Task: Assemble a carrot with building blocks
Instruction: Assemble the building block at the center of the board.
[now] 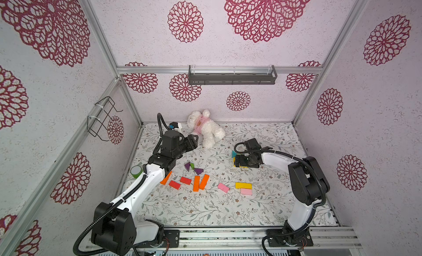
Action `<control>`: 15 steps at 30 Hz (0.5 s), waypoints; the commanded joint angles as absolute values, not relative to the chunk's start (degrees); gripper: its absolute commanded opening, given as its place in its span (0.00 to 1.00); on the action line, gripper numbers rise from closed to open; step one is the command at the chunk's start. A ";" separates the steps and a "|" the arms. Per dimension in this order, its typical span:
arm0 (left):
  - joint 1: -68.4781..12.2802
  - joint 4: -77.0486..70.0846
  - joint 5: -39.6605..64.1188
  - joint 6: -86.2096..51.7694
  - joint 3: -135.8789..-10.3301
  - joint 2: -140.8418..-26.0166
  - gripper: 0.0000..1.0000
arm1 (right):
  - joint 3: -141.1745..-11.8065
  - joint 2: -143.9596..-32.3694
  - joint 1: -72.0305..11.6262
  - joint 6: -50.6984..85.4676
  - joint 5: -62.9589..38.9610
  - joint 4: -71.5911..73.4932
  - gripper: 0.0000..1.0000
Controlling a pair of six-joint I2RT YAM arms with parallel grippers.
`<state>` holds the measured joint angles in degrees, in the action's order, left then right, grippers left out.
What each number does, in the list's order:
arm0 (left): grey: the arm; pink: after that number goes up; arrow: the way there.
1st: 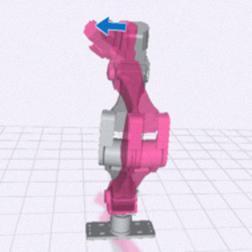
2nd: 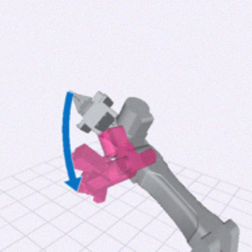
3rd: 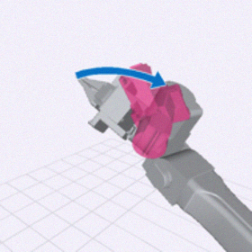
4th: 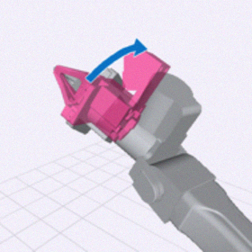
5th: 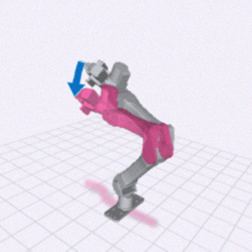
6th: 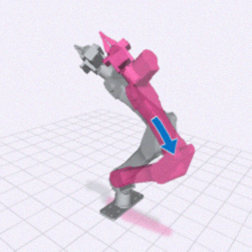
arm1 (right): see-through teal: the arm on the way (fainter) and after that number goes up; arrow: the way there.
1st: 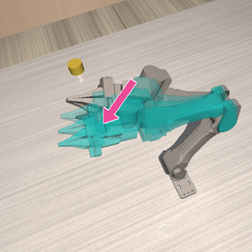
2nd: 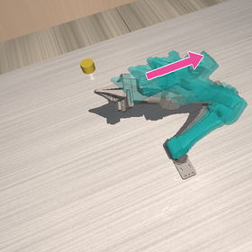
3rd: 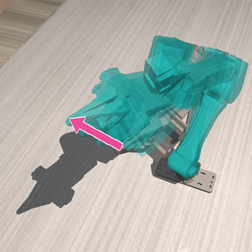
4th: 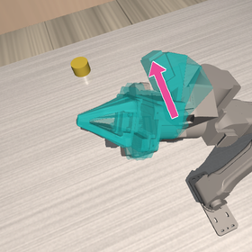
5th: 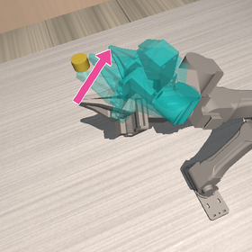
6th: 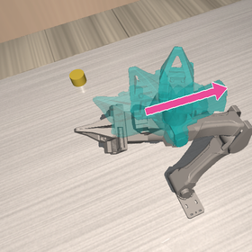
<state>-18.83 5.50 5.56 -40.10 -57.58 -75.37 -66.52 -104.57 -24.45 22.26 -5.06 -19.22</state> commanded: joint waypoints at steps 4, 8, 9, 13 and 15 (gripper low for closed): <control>-19.13 5.47 5.60 -39.90 -58.37 -75.23 0.66 | -67.32 -105.01 -24.21 23.47 -5.76 -18.81 0.96; -19.08 5.45 5.62 -39.89 -58.28 -75.10 0.66 | -67.07 -104.27 -24.21 23.30 -5.34 -19.23 0.96; -19.10 5.45 5.57 -39.87 -58.27 -75.15 0.66 | -66.98 -103.66 -24.25 23.23 -4.42 -19.69 0.96; -19.09 5.45 5.72 -39.95 -58.34 -75.06 0.66 | -65.72 -99.32 -25.51 23.28 2.07 -23.53 0.97; -19.16 5.37 5.96 -40.08 -58.36 -74.98 0.66 | -64.00 -96.05 -27.27 24.92 6.35 -26.10 0.99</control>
<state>-18.83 5.50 5.58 -40.10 -57.60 -75.37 -65.25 -102.52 -25.52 22.92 -0.32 -20.95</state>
